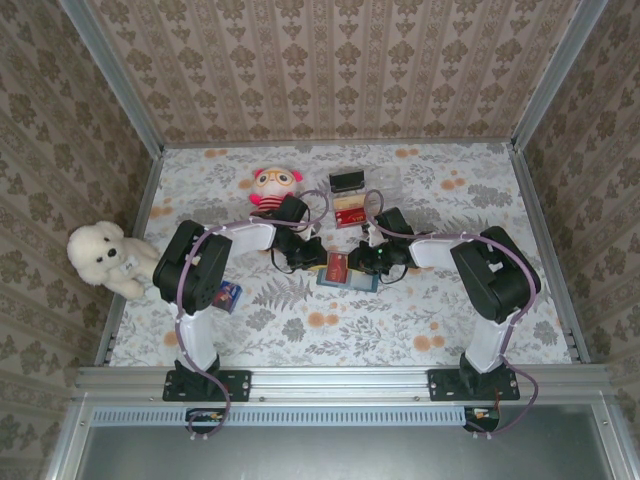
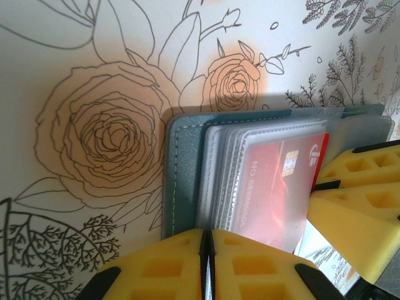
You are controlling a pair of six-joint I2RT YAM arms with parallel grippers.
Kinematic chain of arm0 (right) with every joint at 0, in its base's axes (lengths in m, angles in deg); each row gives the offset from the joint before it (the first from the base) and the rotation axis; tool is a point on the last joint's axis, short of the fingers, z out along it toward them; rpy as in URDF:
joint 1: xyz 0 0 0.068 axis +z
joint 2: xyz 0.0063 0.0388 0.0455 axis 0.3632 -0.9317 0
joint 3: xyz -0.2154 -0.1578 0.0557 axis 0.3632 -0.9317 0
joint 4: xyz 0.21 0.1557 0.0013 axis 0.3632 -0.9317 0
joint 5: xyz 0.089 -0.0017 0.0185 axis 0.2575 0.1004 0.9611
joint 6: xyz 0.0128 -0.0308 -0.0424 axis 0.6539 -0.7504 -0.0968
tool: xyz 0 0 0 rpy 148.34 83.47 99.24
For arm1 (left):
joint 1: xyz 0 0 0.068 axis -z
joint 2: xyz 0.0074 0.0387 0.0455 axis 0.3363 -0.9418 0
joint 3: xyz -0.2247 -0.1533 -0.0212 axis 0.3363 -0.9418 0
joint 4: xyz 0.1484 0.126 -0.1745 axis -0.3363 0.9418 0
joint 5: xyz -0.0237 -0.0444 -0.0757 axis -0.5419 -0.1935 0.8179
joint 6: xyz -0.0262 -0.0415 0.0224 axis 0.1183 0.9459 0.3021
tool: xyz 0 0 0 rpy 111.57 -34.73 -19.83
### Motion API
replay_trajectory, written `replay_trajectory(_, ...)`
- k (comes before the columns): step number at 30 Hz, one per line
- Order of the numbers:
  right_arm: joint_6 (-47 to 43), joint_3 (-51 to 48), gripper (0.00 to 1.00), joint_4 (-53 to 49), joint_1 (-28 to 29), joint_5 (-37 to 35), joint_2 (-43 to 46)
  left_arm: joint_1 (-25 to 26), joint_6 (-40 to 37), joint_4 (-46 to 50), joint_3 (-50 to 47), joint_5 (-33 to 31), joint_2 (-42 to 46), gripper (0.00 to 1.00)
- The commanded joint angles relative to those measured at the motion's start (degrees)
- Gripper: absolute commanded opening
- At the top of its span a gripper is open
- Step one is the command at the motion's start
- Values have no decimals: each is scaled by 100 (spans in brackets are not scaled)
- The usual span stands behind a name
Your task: Take the credit cards out of the card holder
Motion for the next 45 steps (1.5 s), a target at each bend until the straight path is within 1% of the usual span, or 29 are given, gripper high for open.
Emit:
replay_trajectory(1,154,74,11,231,57,251,-234,-10,-65,234,-248,-198,-295,12)
replay_trajectory(4,231,40,7,261,39,228,-213,-10,-31,198,-266,-153,-258,12)
replay_trajectory(7,201,4,5,128,8,186,-102,-27,-33,210,-295,-232,-192,12)
replay_trajectory(14,-6,-123,5,-405,-115,85,239,-98,-37,193,-395,-287,-141,11)
replay_trajectory(23,-70,-69,7,-800,-153,-206,266,-116,-23,160,-355,-236,-115,11)
replay_trajectory(25,-27,-71,8,-744,-150,-174,262,-116,-15,149,-329,-224,-78,12)
replay_trajectory(30,281,-210,17,-250,-129,-21,384,-106,-27,161,-218,-172,195,12)
replay_trajectory(36,486,-313,23,-185,-81,-300,696,-46,-72,518,-10,-448,639,12)
replay_trajectory(40,701,-374,27,138,66,-298,648,56,-91,465,77,-214,558,12)
replay_trajectory(42,829,-365,28,263,113,-320,534,119,-66,359,131,-62,446,11)
replay_trajectory(45,902,-302,28,192,134,-414,393,192,-60,334,255,-78,285,11)
